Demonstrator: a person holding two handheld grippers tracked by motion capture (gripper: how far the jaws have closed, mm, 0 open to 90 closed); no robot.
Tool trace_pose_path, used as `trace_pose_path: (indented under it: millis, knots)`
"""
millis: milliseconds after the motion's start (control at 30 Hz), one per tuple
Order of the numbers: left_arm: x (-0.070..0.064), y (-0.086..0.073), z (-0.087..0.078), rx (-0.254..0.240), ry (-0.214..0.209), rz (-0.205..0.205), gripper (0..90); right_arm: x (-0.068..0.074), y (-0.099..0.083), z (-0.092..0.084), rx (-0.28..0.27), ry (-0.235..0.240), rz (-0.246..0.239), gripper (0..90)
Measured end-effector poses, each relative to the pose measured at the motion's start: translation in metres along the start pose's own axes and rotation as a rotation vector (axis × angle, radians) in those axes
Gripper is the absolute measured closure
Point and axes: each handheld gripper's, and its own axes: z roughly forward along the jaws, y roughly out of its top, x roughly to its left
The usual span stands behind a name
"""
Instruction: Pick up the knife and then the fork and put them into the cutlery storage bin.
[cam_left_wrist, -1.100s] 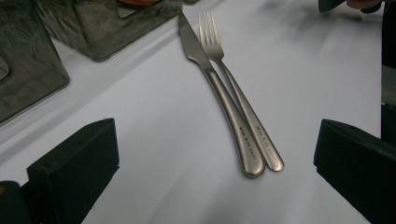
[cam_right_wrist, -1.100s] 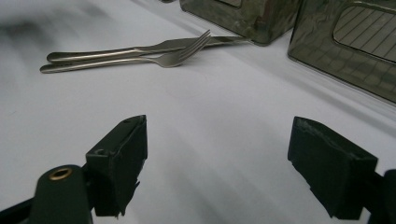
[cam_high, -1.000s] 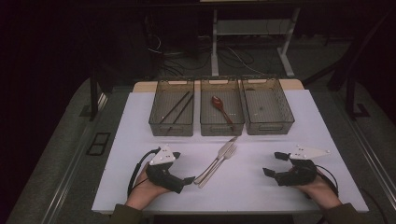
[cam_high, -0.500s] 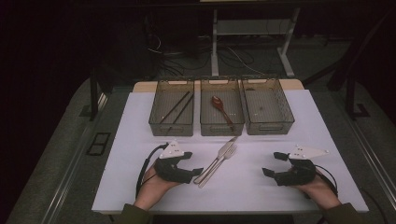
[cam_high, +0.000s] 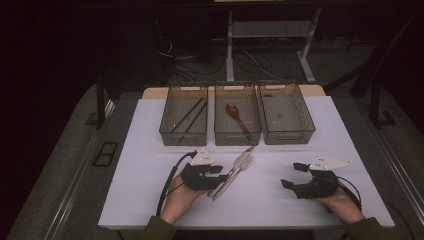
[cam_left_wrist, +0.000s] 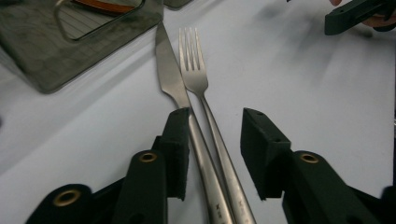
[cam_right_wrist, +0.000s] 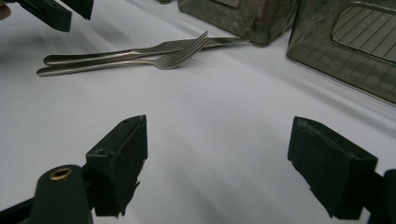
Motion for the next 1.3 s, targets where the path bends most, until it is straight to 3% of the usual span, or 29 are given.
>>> trace_pose_path:
  millis: [267, 667, 933, 1000, 1300]
  knots:
    - [-0.004, 0.005, 0.02, 0.028, -0.006, -0.005, 71.5, 0.0, 0.0, 0.0, 0.001, -0.001, 0.002, 19.1]
    - [-0.009, 0.006, 0.043, 0.089, 0.031, 0.016, 78.1, -0.001, 0.0, 0.0, 0.002, 0.0, 0.002, 19.2]
    - [-0.01, 0.004, 0.048, 0.108, 0.034, 0.017, 79.0, -0.001, 0.0, 0.0, -0.001, 0.001, 0.003, 19.2]
    - [-0.012, 0.003, 0.051, 0.116, 0.034, 0.036, 78.7, -0.001, 0.0, 0.0, -0.002, 0.002, 0.001, 19.2]
    - [-0.016, 0.002, 0.051, 0.11, 0.069, 0.012, 81.0, -0.001, 0.0, 0.0, 0.0, 0.001, 0.0, 19.2]
